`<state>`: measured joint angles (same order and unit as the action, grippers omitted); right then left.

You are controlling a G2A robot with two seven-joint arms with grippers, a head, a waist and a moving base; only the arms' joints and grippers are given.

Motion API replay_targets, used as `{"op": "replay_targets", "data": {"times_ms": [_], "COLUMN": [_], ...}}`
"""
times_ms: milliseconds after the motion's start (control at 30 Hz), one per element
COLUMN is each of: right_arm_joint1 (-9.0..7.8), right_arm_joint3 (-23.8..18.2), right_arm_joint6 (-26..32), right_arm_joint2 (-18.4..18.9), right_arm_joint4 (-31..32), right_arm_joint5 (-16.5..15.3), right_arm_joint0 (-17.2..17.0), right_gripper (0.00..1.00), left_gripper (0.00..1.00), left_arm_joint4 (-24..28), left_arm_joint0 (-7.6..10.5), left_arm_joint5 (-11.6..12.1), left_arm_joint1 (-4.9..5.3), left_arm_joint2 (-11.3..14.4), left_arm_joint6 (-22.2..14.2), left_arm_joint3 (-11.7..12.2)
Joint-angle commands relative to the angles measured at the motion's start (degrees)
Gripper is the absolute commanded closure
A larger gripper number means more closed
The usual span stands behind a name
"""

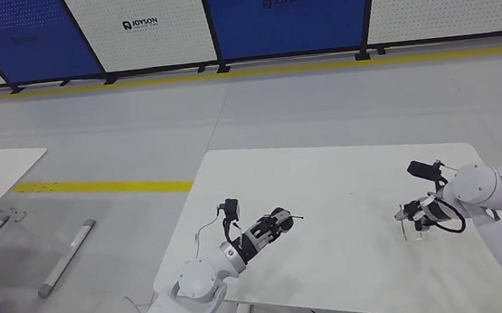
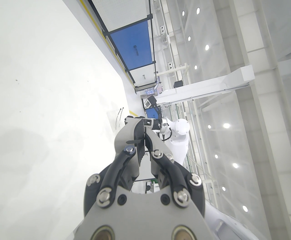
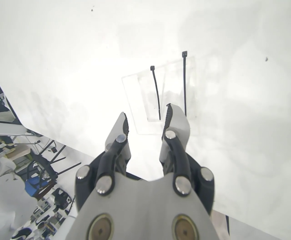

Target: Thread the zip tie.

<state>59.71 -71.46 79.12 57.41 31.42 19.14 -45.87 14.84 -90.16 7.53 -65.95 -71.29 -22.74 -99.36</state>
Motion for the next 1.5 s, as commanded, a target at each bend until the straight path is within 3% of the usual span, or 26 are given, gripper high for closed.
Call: {"op": "replay_targets", "data": {"times_ms": [0,267,367,800,867,1100,1467], "right_arm_joint1": [0.13,0.94,1.42,3.23,3.41,4.33,6.03], "right_arm_joint3": [0.58,3.10,4.69,10.52,10.95,13.39,18.05], "right_arm_joint6": [0.05,0.53,0.53,0.53,0.53,0.53,0.53], "right_arm_joint2": [-0.41,-2.78,-4.04,-11.38,-12.12,-15.28,-20.11], "right_arm_joint4": [0.33,1.57,2.06,2.86,3.09,1.82,0.83], "right_arm_joint5": [0.18,0.34,0.34,-0.79,-1.08,-3.01,-2.85], "right_arm_joint0": [0.57,3.08,4.23,9.05,9.55,11.52,14.37], "right_gripper": [0.66,0.69,0.75,0.72,0.67,0.71,0.73], "left_gripper": [1.00,1.00,1.00,1.00,1.00,1.00,1.00], "left_arm_joint4": [0.00,0.00,0.00,0.00,0.00,0.00,0.00], "left_arm_joint0": [0.00,0.00,0.00,0.00,0.00,0.00,0.00], "left_arm_joint5": [0.00,0.00,0.00,0.00,0.00,0.00,0.00], "left_arm_joint1": [0.00,0.00,0.00,0.00,0.00,0.00,0.00], "left_arm_joint2": [0.00,0.00,0.00,0.00,0.00,0.00,0.00], "left_arm_joint6": [0.00,0.00,0.00,0.00,0.00,0.00,0.00], "left_arm_joint3": [0.00,0.00,0.00,0.00,0.00,0.00,0.00]}}
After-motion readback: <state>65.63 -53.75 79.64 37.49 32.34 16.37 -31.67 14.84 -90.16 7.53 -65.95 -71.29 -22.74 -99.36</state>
